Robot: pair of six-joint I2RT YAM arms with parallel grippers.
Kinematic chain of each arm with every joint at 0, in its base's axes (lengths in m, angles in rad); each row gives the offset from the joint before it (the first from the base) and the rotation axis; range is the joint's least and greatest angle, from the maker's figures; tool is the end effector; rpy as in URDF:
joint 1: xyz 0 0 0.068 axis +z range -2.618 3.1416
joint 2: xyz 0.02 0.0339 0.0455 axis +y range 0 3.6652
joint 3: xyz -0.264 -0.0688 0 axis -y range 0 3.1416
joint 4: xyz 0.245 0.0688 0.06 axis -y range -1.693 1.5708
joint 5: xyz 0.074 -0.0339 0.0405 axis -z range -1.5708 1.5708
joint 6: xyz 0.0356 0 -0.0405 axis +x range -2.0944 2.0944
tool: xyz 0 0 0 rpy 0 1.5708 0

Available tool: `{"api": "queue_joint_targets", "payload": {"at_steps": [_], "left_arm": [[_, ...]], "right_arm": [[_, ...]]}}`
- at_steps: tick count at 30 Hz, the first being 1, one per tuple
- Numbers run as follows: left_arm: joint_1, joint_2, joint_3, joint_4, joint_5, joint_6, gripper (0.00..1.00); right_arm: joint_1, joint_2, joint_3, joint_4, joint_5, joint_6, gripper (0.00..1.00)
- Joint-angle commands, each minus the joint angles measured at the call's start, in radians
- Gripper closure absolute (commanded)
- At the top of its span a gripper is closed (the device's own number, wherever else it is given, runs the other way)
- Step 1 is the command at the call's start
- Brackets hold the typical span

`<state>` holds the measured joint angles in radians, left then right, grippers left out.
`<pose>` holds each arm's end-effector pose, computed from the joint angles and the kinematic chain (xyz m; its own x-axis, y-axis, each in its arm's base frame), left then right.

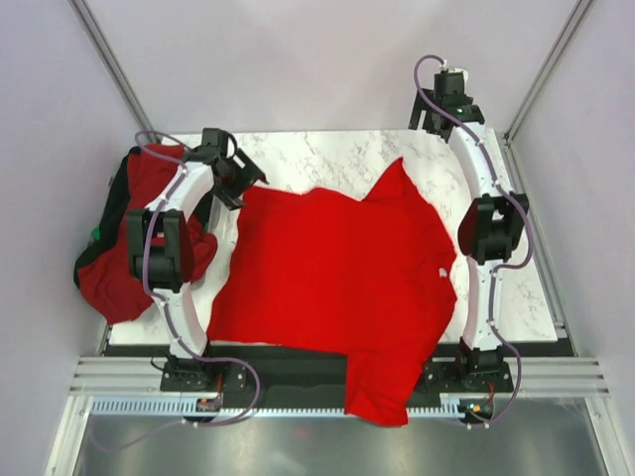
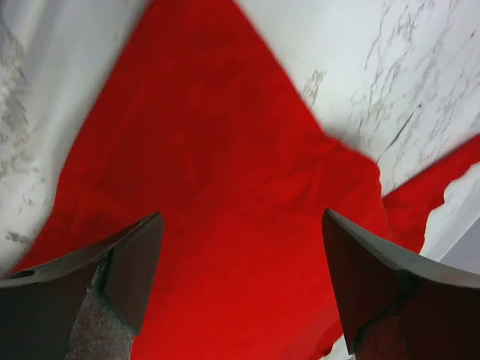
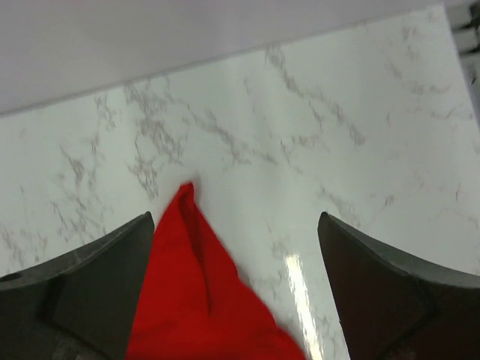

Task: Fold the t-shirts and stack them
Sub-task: Flatten the tshirt out

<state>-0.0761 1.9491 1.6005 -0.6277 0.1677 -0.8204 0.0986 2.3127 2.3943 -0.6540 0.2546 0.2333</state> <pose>0.4277 -0.0386 0.2412 -0.6863 -0.6709 -0.2808 -0.4895 0.7116 -0.5040 0.5272 0.0431 0.3291 -0.4977 0.1756 -0.8494 0.2369 0.9696 0.0616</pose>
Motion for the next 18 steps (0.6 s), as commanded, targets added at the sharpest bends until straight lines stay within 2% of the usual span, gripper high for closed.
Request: {"api": "queue_joint_targets", "payload": {"at_steps": [1, 2, 4, 5, 8, 12, 18], "left_arm": [[-0.037, -0.125, 0.013, 0.005, 0.033, -0.026, 0.06], [-0.042, -0.14, -0.003, 0.005, 0.03, -0.028, 0.06], [-0.05, -0.188, -0.06, 0.003, 0.015, -0.019, 0.06], [-0.054, -0.203, -0.079, 0.005, 0.006, -0.016, 0.06], [-0.066, -0.256, -0.158, 0.006, -0.033, 0.009, 0.07], [-0.076, -0.265, -0.229, 0.011, -0.031, 0.041, 0.11], [-0.102, -0.193, -0.257, 0.046, -0.028, 0.072, 0.12]], "right_arm": [[0.015, -0.243, -0.141, 0.015, -0.057, 0.046, 0.02], [0.015, -0.368, -0.369, 0.058, -0.075, 0.085, 0.02], [0.016, -0.476, -0.568, 0.145, -0.17, 0.133, 0.02], [0.016, -0.56, -0.737, 0.161, -0.205, 0.188, 0.02], [0.015, -0.663, -1.0, 0.232, -0.331, 0.254, 0.02], [0.016, -0.67, -1.15, 0.267, -0.385, 0.304, 0.02], [0.015, -0.532, -1.147, 0.267, -0.422, 0.316, 0.02]]}}
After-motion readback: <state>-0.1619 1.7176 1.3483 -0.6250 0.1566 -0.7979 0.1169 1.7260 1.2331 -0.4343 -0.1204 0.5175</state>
